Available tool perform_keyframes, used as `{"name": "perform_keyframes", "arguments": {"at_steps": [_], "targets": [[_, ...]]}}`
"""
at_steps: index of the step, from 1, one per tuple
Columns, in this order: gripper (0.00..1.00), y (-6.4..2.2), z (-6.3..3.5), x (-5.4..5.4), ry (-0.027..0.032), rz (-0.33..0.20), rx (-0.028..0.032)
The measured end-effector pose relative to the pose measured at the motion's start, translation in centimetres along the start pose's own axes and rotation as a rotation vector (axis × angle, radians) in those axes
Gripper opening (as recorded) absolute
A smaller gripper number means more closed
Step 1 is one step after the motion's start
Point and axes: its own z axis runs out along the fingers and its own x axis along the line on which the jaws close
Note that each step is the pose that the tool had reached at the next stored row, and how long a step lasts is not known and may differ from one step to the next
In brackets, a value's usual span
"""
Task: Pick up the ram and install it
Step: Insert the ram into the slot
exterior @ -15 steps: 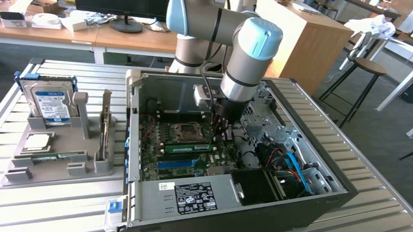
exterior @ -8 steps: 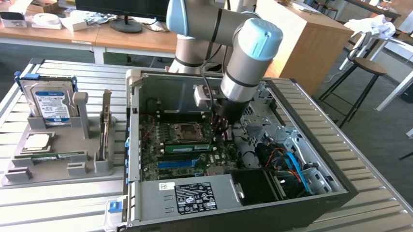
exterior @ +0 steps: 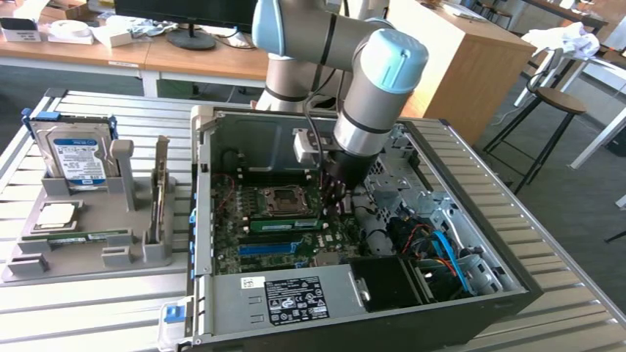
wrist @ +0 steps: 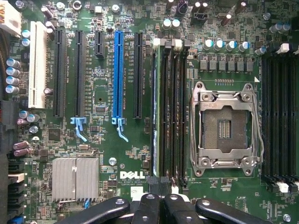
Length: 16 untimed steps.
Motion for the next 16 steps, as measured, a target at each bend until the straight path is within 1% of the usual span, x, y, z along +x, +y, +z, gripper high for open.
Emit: {"name": "perform_keyframes", "arguments": {"at_steps": [7, 11, 16], "targets": [[0.1, 0.0, 0.23, 0.02, 0.0005, 0.0, -0.0002], [0.1, -0.01, 0.31, 0.01, -0.0003, 0.0, 0.0], [0.1, -0.01, 0.46, 0.03, 0.0004, 0.0, -0.0002]]}}
